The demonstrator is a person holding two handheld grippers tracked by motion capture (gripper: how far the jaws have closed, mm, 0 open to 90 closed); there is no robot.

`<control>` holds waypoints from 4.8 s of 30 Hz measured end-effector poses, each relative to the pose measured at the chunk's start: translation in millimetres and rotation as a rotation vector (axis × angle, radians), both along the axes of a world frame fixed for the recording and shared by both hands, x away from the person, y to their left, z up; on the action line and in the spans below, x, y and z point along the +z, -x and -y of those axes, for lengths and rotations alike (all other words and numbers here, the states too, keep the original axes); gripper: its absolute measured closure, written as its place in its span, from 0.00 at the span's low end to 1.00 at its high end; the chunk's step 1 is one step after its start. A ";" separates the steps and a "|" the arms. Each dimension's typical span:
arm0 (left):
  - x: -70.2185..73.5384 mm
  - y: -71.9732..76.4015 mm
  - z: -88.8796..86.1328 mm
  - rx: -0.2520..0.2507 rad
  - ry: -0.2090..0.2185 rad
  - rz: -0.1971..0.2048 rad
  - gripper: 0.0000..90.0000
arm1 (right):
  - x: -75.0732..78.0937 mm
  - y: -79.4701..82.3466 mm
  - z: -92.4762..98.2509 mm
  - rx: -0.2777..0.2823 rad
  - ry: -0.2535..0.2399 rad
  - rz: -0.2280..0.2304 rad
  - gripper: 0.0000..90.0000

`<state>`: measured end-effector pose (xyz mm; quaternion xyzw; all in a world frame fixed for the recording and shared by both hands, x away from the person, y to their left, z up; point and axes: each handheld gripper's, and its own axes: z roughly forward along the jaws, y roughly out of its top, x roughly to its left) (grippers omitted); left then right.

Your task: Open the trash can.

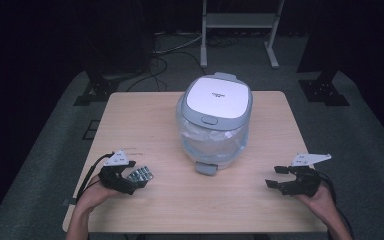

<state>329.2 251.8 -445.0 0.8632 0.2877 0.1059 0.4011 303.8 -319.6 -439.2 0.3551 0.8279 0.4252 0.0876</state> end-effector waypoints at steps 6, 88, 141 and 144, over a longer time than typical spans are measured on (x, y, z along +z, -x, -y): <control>0.5 -0.5 -0.9 0.002 0.000 -0.001 0.10 | 16.8 -6.2 -2.4 0.016 -0.004 0.006 0.32; 7.7 5.0 -20.4 0.033 0.024 -0.010 0.10 | 230.9 -69.8 -99.0 0.232 0.029 0.161 0.84; 6.3 6.9 -25.7 0.039 0.032 -0.021 0.10 | 206.1 -87.3 -184.5 0.397 0.068 0.119 0.93; 6.2 7.1 -25.6 0.038 0.031 -0.023 0.10 | 205.6 -86.7 -184.6 0.395 0.073 0.133 0.94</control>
